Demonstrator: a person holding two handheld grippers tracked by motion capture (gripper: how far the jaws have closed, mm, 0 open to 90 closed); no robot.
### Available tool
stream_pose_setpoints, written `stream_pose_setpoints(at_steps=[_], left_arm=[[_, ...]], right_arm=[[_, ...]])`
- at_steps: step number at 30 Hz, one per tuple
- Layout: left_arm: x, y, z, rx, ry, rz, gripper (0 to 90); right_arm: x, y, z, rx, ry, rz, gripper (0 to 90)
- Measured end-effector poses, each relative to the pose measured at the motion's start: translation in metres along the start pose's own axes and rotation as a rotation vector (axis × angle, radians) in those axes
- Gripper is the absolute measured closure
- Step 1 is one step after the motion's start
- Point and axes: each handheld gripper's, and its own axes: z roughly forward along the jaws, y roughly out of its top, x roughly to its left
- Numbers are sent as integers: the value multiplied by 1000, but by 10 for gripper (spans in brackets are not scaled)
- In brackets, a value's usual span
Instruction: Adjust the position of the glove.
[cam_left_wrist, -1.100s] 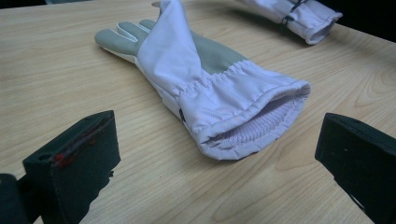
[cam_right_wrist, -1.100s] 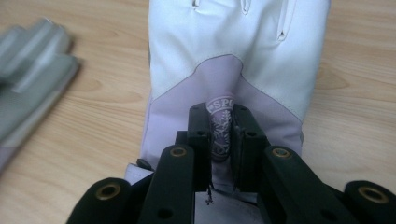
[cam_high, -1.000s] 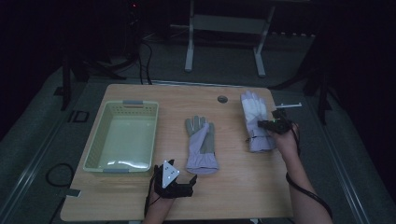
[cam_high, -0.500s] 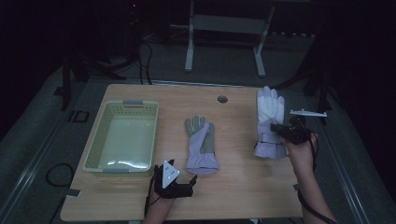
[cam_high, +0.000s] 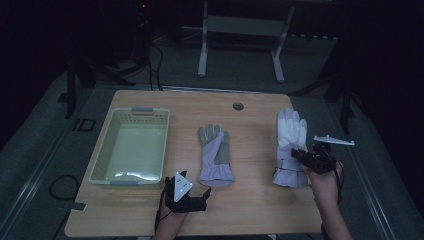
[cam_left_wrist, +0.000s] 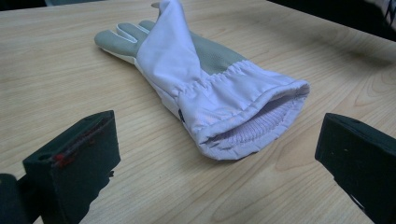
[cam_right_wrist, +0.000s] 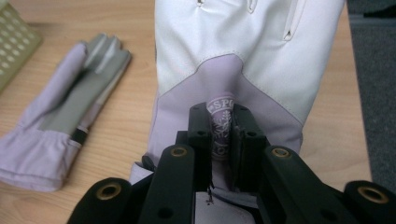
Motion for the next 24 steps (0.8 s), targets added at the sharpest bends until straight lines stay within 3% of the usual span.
stream_pose_setpoints(at_steps=[5, 12, 20, 24], left_arm=[[0, 0, 0, 1, -1, 4, 0], [0, 0, 0, 2, -1, 6, 0], [0, 0, 0, 5, -4, 9, 0], [0, 0, 0, 2, -2, 6, 0]], right_arm=[[1, -9, 20, 51, -1, 7, 800], [2, -5, 45, 92, -27, -9, 795], [-3, -11, 79, 163, -41, 18, 771], [-5, -14, 84, 168, -26, 39, 707]])
